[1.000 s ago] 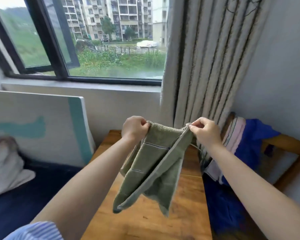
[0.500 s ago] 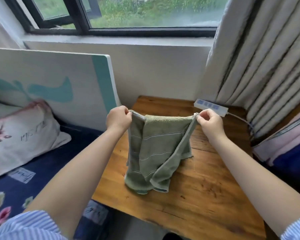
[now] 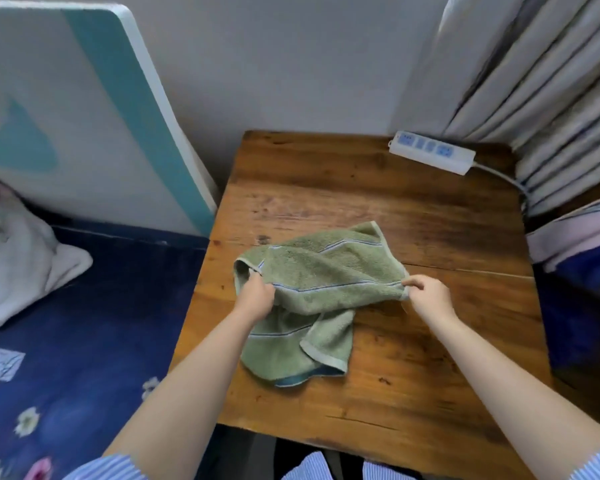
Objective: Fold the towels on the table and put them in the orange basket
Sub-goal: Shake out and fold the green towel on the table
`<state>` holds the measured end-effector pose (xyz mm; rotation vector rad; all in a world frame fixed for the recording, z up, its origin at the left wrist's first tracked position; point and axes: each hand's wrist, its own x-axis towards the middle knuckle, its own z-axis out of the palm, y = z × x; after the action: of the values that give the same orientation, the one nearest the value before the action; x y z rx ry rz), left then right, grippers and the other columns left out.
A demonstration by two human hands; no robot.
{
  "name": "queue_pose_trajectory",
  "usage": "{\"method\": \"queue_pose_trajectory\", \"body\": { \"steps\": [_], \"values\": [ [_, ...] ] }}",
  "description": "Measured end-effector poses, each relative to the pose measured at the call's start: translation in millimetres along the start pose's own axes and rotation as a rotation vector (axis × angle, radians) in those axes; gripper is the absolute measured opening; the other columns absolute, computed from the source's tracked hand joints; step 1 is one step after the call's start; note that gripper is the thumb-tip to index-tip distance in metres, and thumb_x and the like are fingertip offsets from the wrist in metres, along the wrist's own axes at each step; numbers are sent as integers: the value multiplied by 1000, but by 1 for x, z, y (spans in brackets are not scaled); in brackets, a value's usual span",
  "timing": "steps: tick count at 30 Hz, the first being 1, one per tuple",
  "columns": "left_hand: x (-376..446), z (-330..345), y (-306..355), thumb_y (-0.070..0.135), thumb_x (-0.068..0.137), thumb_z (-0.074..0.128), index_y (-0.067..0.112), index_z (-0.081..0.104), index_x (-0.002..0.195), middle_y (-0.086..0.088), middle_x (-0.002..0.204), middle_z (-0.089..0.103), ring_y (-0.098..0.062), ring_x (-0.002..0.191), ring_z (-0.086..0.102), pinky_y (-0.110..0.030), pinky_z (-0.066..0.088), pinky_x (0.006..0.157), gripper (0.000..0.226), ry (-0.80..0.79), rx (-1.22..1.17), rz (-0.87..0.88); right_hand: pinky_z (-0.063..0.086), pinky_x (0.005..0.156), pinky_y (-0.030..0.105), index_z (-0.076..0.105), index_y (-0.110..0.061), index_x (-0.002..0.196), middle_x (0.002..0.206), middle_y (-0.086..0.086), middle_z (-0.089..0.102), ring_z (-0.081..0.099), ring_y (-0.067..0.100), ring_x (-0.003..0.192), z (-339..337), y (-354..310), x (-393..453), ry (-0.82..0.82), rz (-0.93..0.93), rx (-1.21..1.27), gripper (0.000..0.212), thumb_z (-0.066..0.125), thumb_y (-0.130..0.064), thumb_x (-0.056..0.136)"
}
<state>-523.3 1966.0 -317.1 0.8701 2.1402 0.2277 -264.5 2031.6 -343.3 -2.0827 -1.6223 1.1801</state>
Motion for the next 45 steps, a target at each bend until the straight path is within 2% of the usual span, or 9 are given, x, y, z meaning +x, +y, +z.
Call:
{"method": "queue_pose_trajectory", "body": {
  "steps": [3,10,14,18,21,24,30,37,45],
  "values": [
    [9,12,-20,10,94,38,11,35,74,-5,69,37,-16,60,34,-32,29,60,20,-12,-76,33,39,76,29,70,-4,92,104,13,69,58,30,99,11,14,-9,54,92,-10,20,51,-8,86],
    [9,9,-50,6,86,58,17,39,59,4,63,44,-15,66,42,-25,33,58,35,3,-256,58,29,52,27,41,-15,55,70,6,54,50,26,72,31,13,-19,211,220,-62,32,64,-14,78],
    [9,3,-64,4,86,59,15,46,60,3,69,52,-17,82,50,-26,37,77,31,23,-429,-5,35,60,26,49,-9,75,80,10,52,48,27,73,37,6,-24,275,290,-82,10,57,-6,79],
    [14,-13,-70,2,87,56,11,59,78,2,73,53,-20,83,50,-23,41,62,12,97,-456,31,41,71,27,66,-5,93,95,14,65,55,29,85,28,0,-28,295,288,-37,15,54,-8,84],
    [20,-32,-70,7,90,52,3,62,111,-12,101,64,-25,97,56,-25,44,75,24,149,-331,80,47,83,35,68,-1,99,103,14,66,55,24,88,14,-4,-30,300,307,261,18,60,-7,84],
    [24,-55,-68,12,92,48,4,65,111,-12,115,65,-27,107,56,-27,40,81,26,218,-127,163,47,70,26,65,-1,105,97,8,61,54,20,88,-1,-14,-38,306,298,544,22,61,-7,85],
    [17,-95,-41,17,95,43,9,64,105,-10,106,65,-28,95,57,-27,38,70,25,378,-65,248,39,56,22,63,-11,85,77,-2,57,51,9,70,-25,-59,-43,311,222,791,12,55,-2,86],
    [17,-158,43,4,92,40,-3,61,100,-25,105,63,-37,97,62,-44,51,89,24,420,-448,318,34,56,20,53,-20,65,72,-3,53,48,7,65,-72,-160,-16,317,-6,903,27,52,-6,88],
    [5,-222,139,7,93,42,-2,60,108,-21,114,62,-35,107,55,-33,42,87,24,650,-485,457,33,53,18,55,-17,68,63,0,47,38,10,56,-133,-249,8,418,-170,894,24,53,-2,87]
  ]
}}
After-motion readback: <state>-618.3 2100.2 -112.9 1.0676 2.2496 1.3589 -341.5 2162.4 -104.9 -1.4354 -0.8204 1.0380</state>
